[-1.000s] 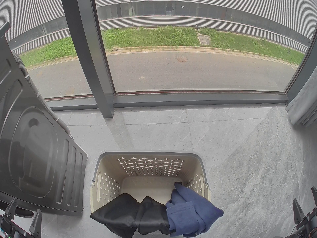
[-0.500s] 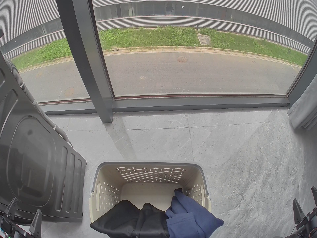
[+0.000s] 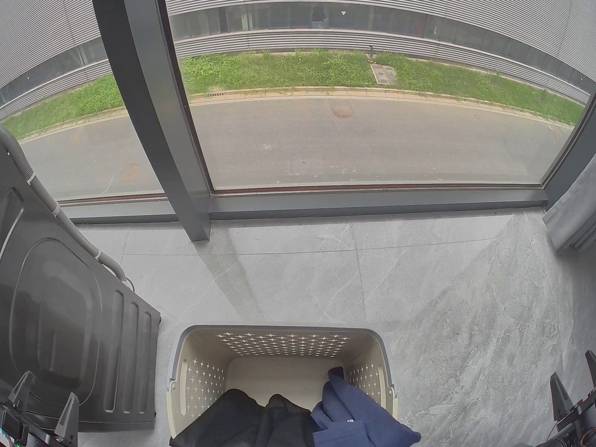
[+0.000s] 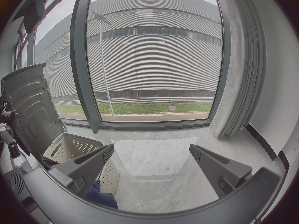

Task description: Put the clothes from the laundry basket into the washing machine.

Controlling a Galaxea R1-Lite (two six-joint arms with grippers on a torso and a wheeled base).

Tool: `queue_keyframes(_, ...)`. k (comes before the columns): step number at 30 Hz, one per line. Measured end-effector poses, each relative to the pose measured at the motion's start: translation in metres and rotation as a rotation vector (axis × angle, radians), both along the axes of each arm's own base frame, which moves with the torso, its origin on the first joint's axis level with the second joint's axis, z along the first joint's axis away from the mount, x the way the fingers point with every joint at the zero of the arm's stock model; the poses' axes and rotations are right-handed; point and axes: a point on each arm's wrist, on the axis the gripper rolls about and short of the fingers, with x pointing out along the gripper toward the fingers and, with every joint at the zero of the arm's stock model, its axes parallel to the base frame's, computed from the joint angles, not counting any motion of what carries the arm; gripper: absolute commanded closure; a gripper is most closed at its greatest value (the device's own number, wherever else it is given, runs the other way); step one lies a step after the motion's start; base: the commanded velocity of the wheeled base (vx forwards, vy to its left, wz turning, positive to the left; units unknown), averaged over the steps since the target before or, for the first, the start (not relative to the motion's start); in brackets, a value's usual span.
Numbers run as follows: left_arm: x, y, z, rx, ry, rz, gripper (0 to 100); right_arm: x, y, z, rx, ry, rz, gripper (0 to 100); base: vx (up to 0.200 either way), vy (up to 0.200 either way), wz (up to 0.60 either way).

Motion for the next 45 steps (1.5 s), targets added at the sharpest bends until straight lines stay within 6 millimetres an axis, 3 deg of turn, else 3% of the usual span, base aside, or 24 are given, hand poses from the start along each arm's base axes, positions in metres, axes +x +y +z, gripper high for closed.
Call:
queue_keyframes(4, 0.0, 0.0, 0.0, 0.0, 0.0, 0.0, 0, 0.0, 0.0, 0.0, 0.0, 0.0, 0.0, 0, 0.2, 0.0, 0.0)
queue_keyframes(37, 0.0, 0.0, 0.0, 0.0, 0.0, 0.0, 0, 0.0, 0.0, 0.0, 0.0, 0.0, 0.0, 0, 0.0, 0.0, 0.0)
queue_keyframes(45, 0.0, 0.0, 0.0, 0.0, 0.0, 0.0, 0, 0.0, 0.0, 0.0, 0.0, 0.0, 0.0, 0, -0.2, 0.0, 0.0)
